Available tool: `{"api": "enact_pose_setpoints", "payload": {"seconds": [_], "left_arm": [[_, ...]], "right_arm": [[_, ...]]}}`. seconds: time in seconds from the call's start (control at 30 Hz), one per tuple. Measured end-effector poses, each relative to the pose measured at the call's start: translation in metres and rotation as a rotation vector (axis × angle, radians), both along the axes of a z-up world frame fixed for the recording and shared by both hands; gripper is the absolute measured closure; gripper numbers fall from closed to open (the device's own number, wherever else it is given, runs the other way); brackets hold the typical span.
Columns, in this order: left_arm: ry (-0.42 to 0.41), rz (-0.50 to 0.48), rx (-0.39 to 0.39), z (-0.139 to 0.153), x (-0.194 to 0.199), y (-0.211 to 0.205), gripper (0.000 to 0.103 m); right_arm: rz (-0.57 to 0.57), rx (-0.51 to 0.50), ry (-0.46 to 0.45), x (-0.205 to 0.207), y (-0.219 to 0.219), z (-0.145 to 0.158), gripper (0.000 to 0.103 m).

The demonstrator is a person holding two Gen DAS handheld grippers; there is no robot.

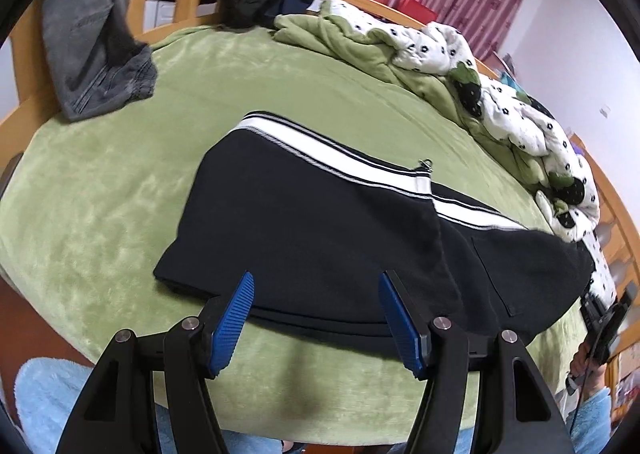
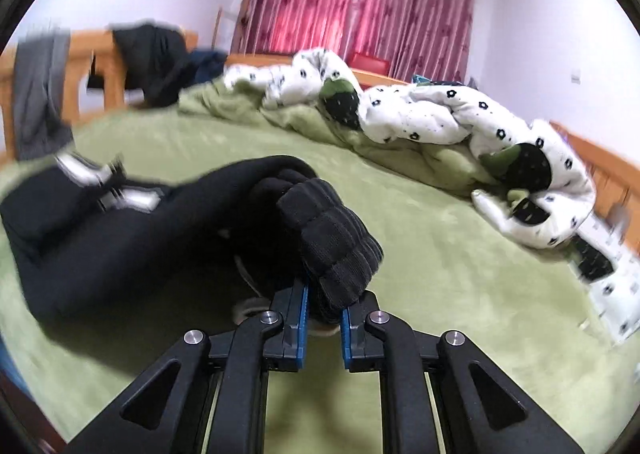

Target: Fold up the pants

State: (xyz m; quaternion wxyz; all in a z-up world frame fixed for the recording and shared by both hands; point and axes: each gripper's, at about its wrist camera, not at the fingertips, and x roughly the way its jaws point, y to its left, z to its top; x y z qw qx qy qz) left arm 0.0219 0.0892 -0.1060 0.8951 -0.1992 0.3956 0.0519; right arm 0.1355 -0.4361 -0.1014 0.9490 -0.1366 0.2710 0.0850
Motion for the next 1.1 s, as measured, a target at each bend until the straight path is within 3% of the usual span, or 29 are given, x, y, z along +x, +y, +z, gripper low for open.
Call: {"api": "enact_pose_setpoints", "payload": {"seconds": [0.13, 0.23, 0.33, 0.43, 0.57, 0.63, 0.77, 0.93, 1.03, 1.1], "left_arm": [[0.012, 0.009, -0.030, -0.011, -0.001, 0.011, 0.041], [0.027, 0.004, -0.048, -0.019, 0.001, 0.019, 0.041], [0.035, -0.006, -0.090, -0.028, 0.004, 0.024, 0.041], [0.045, -0.023, -0.138, -0.040, 0.011, 0.025, 0.041], [0.034, -0.065, -0.159, -0.046, 0.016, 0.019, 0.041], [0.014, -0.088, -0.156, -0.043, 0.015, 0.018, 0.041], [-0.022, -0.112, -0.142, -0.036, 0.010, 0.025, 0.041], [-0.015, -0.107, -0.137, -0.035, 0.009, 0.043, 0.041], [-0.008, -0.100, -0.152, -0.040, 0.010, 0.049, 0.041], [-0.002, -0.094, -0.165, -0.044, 0.013, 0.051, 0.041]], "right_arm": [[-0.053, -0.034, 0.167, -0.001, -0.016, -0.043, 0.080], [-0.153, -0.041, 0.243, -0.021, -0.023, -0.065, 0.081], [-0.215, 0.131, 0.305, -0.044, -0.041, -0.065, 0.076], [-0.248, 0.351, 0.333, -0.058, -0.048, -0.051, 0.047], [-0.256, 0.575, 0.319, -0.057, -0.040, -0.037, 0.029], [-0.270, 0.678, 0.327, -0.045, -0.033, -0.040, 0.028], [-0.329, 0.788, 0.346, -0.016, -0.018, -0.060, 0.028], [-0.454, 0.987, 0.348, 0.023, -0.029, -0.089, 0.024], [-0.514, 1.018, 0.336, 0.040, -0.037, -0.088, 0.024], [-0.534, 1.009, 0.343, 0.047, -0.041, -0.084, 0.035]]}}
